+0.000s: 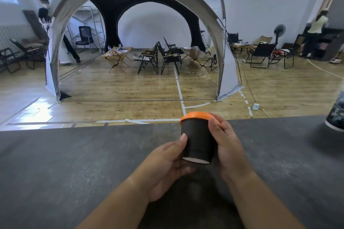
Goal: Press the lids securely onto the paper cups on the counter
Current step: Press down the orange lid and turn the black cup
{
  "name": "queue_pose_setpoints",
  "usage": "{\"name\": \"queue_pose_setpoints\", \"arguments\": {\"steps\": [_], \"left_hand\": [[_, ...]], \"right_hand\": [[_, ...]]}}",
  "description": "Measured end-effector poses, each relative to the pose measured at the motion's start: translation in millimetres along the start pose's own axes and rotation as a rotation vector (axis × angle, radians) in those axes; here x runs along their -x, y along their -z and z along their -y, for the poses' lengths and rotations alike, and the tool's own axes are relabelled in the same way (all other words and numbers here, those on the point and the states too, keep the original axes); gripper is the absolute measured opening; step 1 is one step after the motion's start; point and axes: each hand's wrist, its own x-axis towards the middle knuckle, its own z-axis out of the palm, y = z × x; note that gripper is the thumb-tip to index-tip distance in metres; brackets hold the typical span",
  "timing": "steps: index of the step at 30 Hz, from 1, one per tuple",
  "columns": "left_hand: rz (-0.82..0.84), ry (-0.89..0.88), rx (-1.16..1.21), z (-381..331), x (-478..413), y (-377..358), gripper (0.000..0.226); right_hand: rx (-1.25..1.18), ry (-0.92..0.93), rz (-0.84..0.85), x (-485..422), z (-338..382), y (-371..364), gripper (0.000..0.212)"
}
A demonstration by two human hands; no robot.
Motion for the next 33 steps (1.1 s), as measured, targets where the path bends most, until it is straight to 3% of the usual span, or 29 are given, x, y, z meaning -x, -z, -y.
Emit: {"name": "queue_pose_setpoints", "arguments": {"steps": [3, 7, 12, 14, 17, 21, 27, 30, 33], "left_hand": [[-0.01, -0.071, -0.006, -1.3, 0.0, 3.7, 0.047], [-0.165, -0.187, -0.169, 2.1, 0.1, 2.5, 0.075], [-0.016, -0.087, -0.027, -1.4, 2.5, 1.1, 0.046], [-0.056, -0.123, -0.021, -0.9, 0.6, 2.9, 0.05], [-0.148, -0.212, -0.134, 4.1, -1.4, 4.2, 0.076], [-0.015, -0.127, -0.08, 0.9, 3.3, 0.8, 0.051], [-0.034, -0.133, -0.158, 1.2, -0.4, 11.1, 0.056], [-0.121, -0.208, -0.362, 0.0, -2.9, 15.6, 0.056], [-0.16, -0.271, -0.612, -6.3, -1.2, 18.0, 0.076]], "right_hand": [[-0.088, -0.06, 0.023, -0.3, 0.1, 0.9, 0.059], [0.037, 0.012, -0.022, 0.7, -1.2, -1.8, 0.066], [-0.067, -0.061, 0.059, -0.4, 1.0, -0.7, 0.095], [-0.071, -0.062, 0.053, -0.2, -0.5, -0.5, 0.088], [0.055, 0.015, -0.012, -1.2, -2.5, -1.8, 0.086], [0.015, -0.034, 0.034, 2.2, 3.3, -2.2, 0.078], [-0.039, -0.085, 0.103, 3.4, 5.4, 1.9, 0.05], [0.06, -0.054, 0.103, 1.0, 0.2, 4.2, 0.052], [0.126, -0.055, 0.132, -1.0, -4.0, 3.3, 0.056]]}}
